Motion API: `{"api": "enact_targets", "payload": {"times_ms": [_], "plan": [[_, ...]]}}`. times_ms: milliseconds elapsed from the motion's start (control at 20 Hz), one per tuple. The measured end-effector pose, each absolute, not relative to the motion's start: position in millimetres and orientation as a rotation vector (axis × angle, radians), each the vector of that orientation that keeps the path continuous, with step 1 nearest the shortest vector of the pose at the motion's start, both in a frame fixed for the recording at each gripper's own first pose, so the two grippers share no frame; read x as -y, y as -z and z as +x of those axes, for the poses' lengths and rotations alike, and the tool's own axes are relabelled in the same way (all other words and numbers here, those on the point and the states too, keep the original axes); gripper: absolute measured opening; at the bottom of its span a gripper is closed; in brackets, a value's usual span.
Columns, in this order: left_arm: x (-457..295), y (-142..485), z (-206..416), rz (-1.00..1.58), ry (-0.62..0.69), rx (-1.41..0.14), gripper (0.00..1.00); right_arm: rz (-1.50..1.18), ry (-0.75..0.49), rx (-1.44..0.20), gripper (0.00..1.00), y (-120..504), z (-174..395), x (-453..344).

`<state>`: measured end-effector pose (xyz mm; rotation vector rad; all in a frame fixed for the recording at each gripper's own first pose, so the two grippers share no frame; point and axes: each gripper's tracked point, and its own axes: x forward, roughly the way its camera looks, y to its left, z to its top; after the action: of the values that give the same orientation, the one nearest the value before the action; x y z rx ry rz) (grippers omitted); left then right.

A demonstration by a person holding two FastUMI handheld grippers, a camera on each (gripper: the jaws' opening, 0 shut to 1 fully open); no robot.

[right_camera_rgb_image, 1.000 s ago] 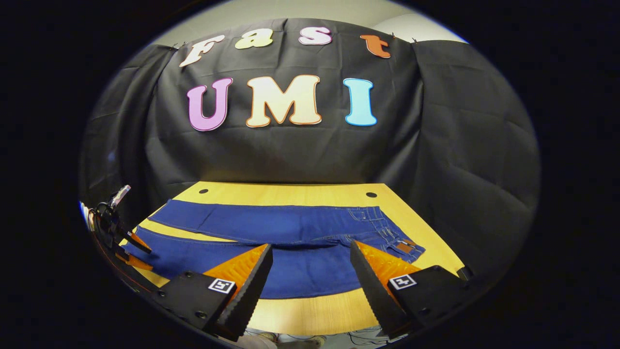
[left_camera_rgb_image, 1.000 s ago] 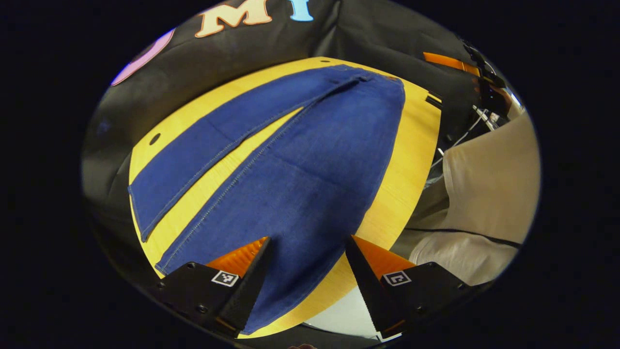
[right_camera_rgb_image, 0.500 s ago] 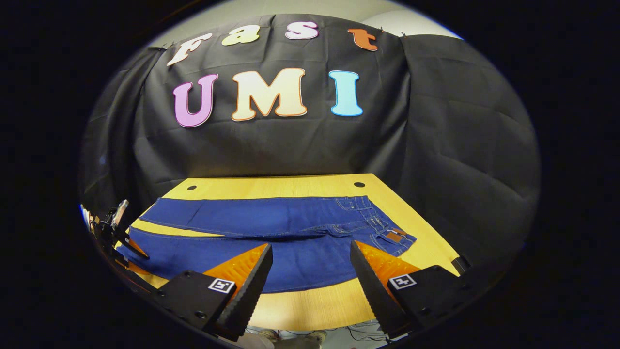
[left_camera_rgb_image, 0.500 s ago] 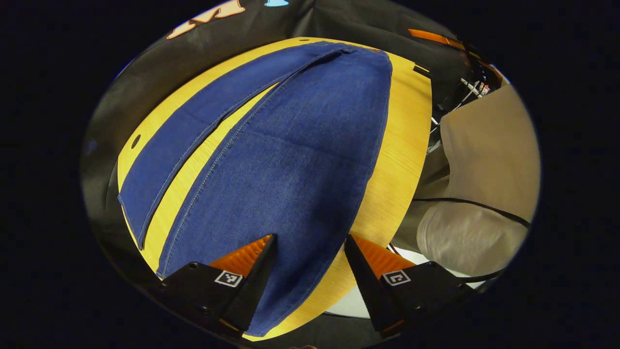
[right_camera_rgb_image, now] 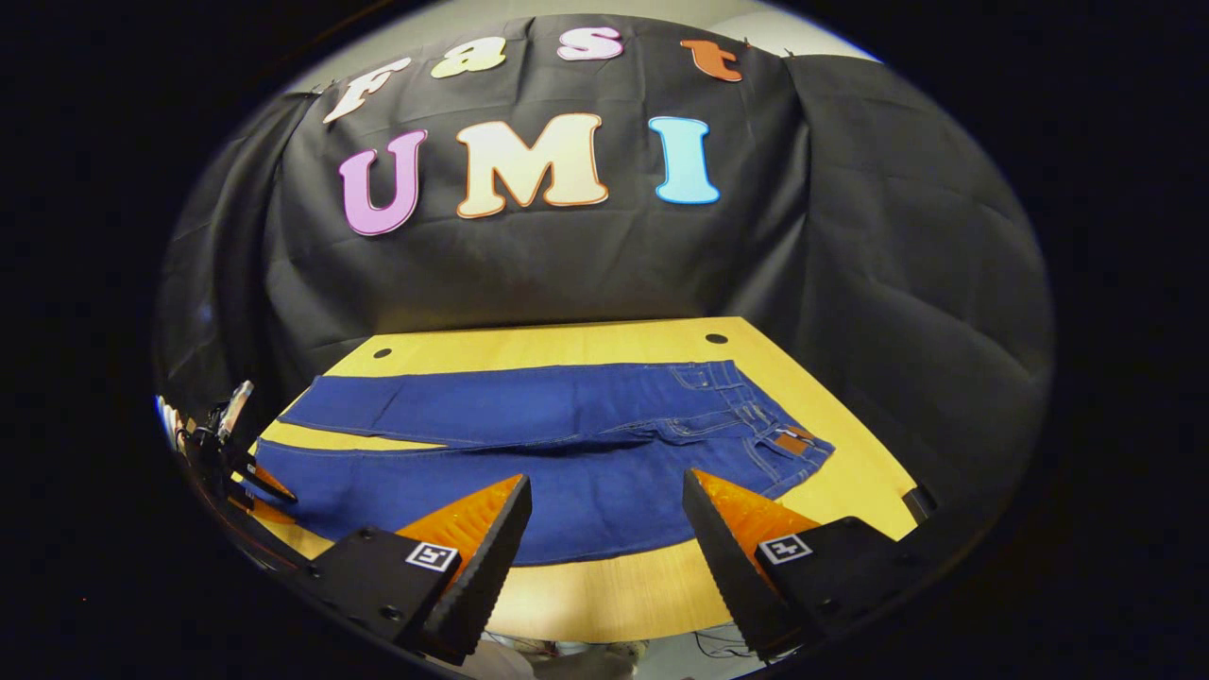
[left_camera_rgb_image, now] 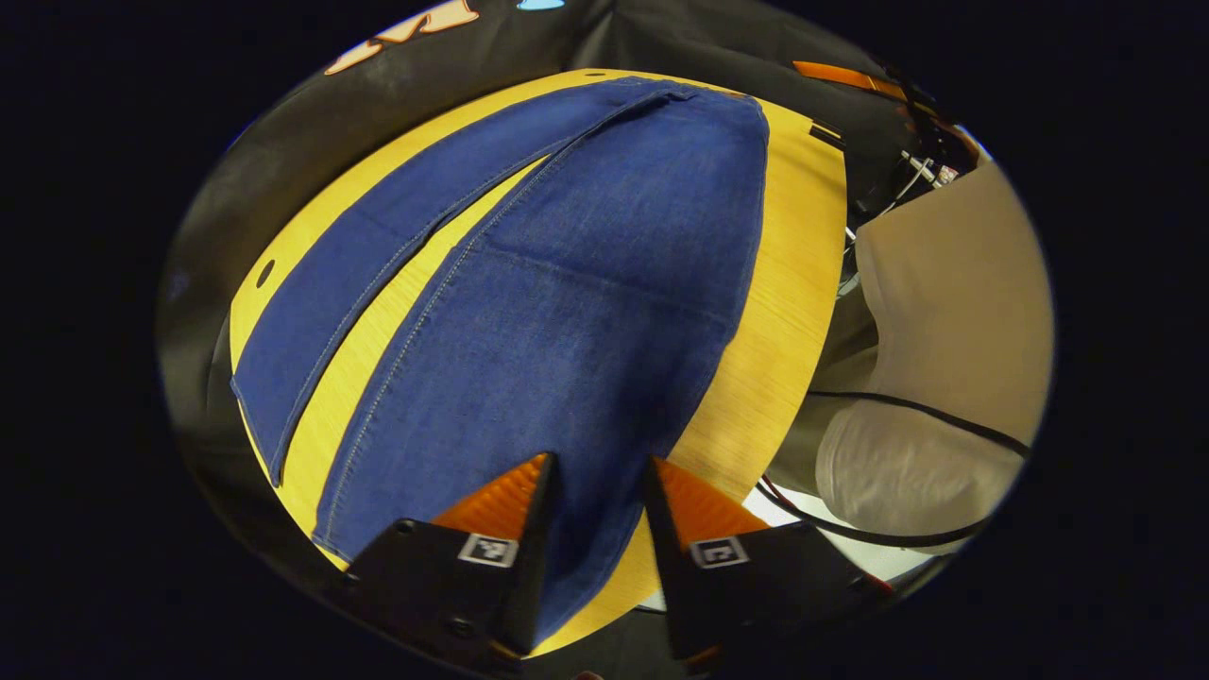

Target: Grasp the waist and the cuffs of the jeans and fold them to make the two legs overlap; first hold the waist and fold one-third of the jeans toward the cuffs, then hold the cuffs and fold the remaining one-third in the same direction to finish folding.

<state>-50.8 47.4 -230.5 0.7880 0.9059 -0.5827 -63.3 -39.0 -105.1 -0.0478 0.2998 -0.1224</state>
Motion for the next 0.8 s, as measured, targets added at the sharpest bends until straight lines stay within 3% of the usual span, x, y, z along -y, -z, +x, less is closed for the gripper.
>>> {"api": "enact_targets", "payload": {"times_ms": [150, 500, 800], "plan": [[-47.3, 231.3, -47.8, 0.790, 0.590, -0.898, 0.01, -0.073, 0.075, -0.317, 0.99, 112.3, -53.8, 22.3], [-43.4, 230.0, -49.7, 0.692, 0.558, -0.925, 0.00, -0.298, -0.160, -0.450, 0.99, 160.5, -43.7, 3.1], [-45.4, 229.5, -47.5, 0.716, 0.493, -0.948, 0.00, -0.522, -0.338, -0.610, 0.99, 209.3, -27.2, 48.1]]}}
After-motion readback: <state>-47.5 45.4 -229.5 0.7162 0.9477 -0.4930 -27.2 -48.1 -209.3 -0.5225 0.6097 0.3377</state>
